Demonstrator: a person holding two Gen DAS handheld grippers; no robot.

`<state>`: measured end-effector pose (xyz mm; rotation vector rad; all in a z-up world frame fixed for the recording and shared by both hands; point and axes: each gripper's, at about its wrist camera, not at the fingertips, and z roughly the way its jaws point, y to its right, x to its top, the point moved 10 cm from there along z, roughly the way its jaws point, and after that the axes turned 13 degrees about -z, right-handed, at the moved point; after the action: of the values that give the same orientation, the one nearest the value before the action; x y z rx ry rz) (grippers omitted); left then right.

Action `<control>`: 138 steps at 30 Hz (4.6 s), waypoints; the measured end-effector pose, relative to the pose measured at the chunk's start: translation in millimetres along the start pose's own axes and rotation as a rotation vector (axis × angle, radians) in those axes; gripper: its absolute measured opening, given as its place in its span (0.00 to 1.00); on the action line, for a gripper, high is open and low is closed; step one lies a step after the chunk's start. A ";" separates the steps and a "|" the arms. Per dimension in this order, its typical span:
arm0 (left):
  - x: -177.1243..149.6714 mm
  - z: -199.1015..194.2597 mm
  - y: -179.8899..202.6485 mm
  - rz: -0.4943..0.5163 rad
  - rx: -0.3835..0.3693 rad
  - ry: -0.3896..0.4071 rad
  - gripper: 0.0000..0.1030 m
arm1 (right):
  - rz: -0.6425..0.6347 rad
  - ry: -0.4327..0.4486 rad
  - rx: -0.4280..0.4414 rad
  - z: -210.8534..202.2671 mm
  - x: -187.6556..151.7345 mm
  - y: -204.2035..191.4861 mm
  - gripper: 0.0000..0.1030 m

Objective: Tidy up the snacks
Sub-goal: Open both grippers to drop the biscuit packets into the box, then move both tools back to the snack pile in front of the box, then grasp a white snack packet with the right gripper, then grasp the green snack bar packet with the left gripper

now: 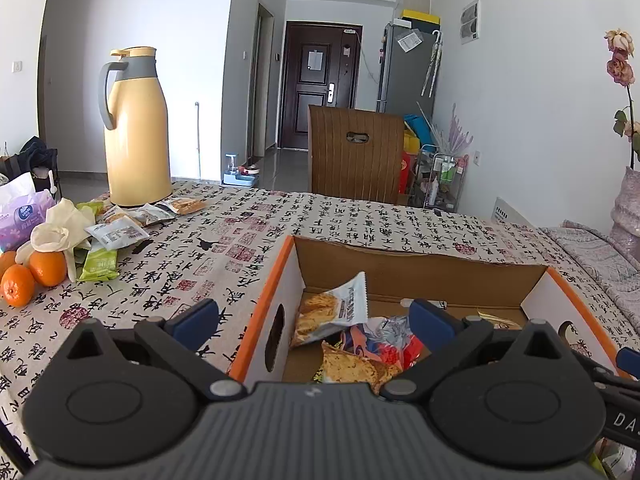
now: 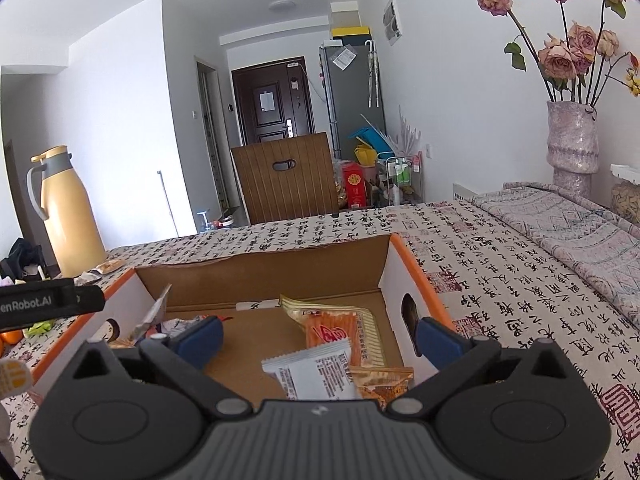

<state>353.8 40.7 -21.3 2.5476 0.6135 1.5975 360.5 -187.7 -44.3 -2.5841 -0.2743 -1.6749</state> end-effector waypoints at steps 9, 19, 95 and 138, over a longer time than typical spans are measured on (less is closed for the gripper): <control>7.4 -8.6 3.6 -0.005 0.003 0.011 1.00 | -0.003 0.021 -0.014 -6.7 9.9 2.7 1.00; 14.7 -35.9 7.8 0.023 -0.016 0.039 1.00 | -0.021 0.053 -0.008 -30.9 21.0 -2.7 1.00; -92.4 -137.9 -134.1 0.040 -0.027 -0.135 1.00 | -0.303 -0.061 0.210 -135.3 -91.8 -172.6 0.15; -162.7 -160.9 -12.3 0.287 -0.197 -0.247 1.00 | -0.046 0.034 0.113 -176.4 -99.2 -38.6 0.16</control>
<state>147.4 -31.8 -89.3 2.7109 0.0662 1.3004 155.4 -186.1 -63.9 -2.4841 -0.4171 -1.6642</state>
